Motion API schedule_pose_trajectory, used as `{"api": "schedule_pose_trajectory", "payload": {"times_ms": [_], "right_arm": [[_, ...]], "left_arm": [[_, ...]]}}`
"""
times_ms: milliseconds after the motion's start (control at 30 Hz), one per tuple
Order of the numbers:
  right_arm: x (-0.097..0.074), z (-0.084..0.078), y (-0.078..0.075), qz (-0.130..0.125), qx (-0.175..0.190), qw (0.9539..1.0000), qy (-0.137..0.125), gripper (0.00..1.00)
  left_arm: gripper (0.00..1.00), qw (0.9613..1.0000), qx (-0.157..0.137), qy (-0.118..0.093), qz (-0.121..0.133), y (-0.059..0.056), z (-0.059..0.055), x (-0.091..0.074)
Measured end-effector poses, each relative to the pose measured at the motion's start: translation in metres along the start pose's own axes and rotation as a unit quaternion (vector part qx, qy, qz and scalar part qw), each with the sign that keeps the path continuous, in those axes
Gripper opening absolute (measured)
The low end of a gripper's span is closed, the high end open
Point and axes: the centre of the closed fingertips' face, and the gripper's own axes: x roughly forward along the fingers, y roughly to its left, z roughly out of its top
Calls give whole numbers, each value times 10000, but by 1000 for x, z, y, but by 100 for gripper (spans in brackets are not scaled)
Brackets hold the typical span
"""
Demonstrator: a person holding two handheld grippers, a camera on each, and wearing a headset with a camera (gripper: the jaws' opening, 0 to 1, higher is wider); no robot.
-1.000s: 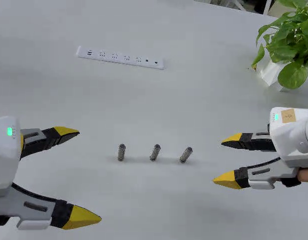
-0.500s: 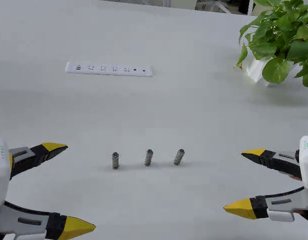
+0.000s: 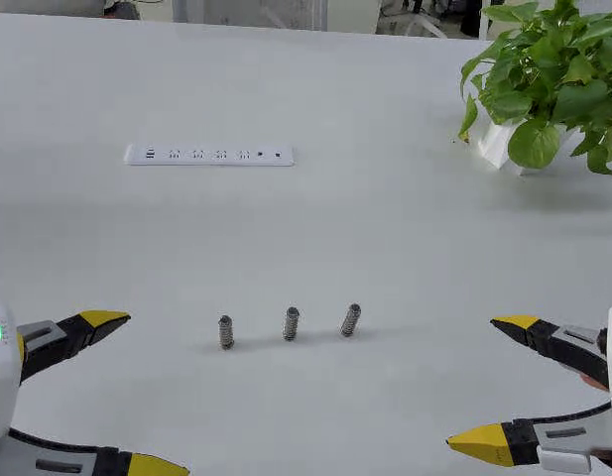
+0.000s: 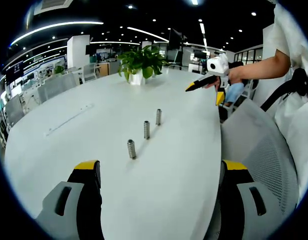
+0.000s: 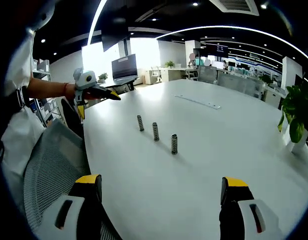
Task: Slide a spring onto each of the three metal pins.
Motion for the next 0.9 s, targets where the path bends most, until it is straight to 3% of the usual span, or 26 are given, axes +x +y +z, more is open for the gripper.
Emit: {"api": "schedule_pose_trajectory", "payload": {"times_ms": [367, 900], "right_arm": [[-2, 6, 6, -16, -4, 10000, -76, 99], [-5, 7, 0, 32, -59, 9999, -116, 99]], "left_arm": [[99, 10000, 6, -8, -13, -3, 2, -1], [99, 10000, -18, -44, -32, -6, 5, -2]]}}
